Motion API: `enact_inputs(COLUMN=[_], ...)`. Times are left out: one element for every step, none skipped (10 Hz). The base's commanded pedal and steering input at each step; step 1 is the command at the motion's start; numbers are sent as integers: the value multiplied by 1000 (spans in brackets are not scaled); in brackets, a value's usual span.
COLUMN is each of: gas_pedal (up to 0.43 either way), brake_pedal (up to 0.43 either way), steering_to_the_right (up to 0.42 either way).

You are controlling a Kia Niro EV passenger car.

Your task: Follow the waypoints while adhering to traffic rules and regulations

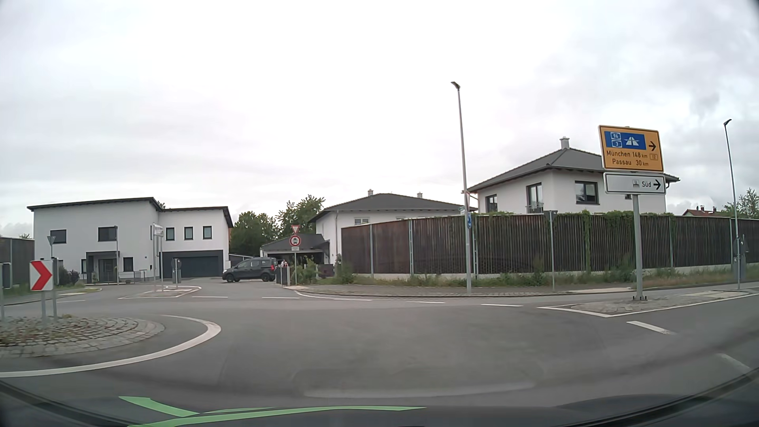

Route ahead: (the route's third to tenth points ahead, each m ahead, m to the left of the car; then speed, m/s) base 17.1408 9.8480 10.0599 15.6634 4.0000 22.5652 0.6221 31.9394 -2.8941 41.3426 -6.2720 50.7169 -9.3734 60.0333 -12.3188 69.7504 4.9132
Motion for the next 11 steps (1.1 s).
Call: enact_inputs(gas_pedal=[28, 28, 28, 28, 28, 28, 28, 28, 20, 20, 20], brake_pedal=[0, 0, 0, 0, 0, 0, 0, 0, 0, 0, 0], steering_to_the_right=[69, 50, 23, -13, -51, -97, -132, -157, -186, -213, -238])
